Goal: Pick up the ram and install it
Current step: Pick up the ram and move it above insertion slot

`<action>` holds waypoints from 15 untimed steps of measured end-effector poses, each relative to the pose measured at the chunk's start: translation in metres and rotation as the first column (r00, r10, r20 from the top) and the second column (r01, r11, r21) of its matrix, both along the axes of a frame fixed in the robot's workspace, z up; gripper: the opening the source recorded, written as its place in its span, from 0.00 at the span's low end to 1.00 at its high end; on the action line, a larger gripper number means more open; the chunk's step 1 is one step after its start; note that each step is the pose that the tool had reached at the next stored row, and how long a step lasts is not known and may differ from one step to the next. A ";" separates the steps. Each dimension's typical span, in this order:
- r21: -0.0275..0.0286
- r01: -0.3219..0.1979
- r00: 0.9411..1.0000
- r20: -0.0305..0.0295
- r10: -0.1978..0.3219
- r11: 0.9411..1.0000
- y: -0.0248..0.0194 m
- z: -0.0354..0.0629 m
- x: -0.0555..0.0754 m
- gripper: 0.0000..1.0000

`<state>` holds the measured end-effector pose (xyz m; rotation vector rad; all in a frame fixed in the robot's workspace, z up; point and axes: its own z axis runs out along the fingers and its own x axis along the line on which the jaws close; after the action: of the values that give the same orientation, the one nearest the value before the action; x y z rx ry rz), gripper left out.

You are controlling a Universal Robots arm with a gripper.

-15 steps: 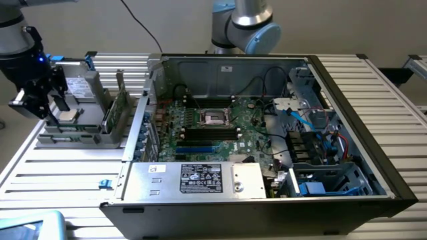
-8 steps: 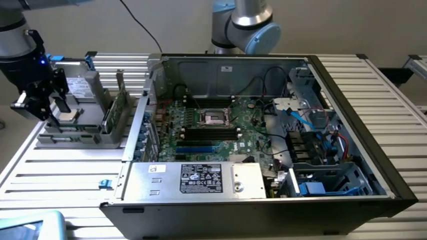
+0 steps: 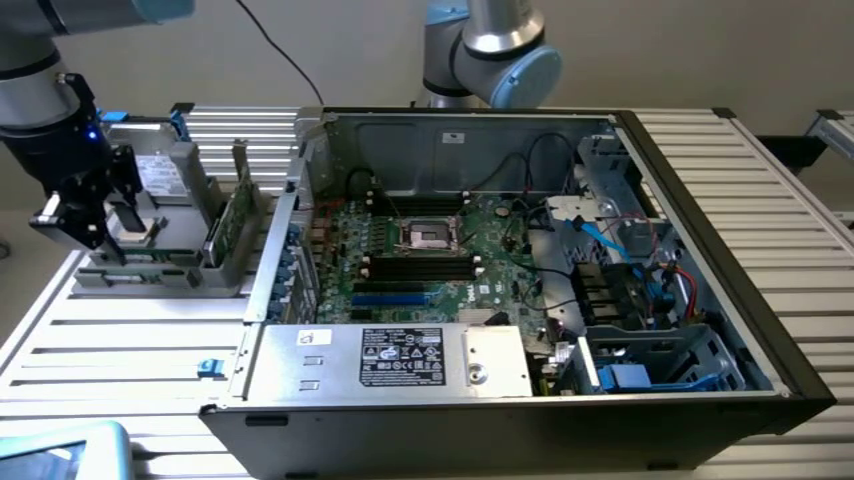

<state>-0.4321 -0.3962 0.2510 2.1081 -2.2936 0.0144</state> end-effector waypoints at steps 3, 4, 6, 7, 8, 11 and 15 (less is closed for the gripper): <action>0.000 0.000 1.000 0.000 0.000 1.000 0.0000 -0.0054 0.000 0.54; 0.000 0.000 1.000 0.000 0.000 1.000 0.0000 -0.0072 0.000 0.54; 0.000 0.000 1.000 0.000 0.000 1.000 -0.0001 -0.0108 0.000 0.54; 0.000 0.000 1.000 0.000 0.000 1.000 -0.0002 -0.0126 0.000 0.54; 0.000 0.000 1.000 0.000 0.000 1.000 -0.0004 -0.0146 0.000 0.54; 0.000 0.000 1.000 0.000 0.000 1.000 -0.0008 -0.0199 0.001 0.54; 0.000 0.000 1.000 0.000 0.000 1.000 -0.0029 -0.0272 0.002 0.54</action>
<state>-0.4299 -0.3991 0.2238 2.1081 -2.2935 0.0140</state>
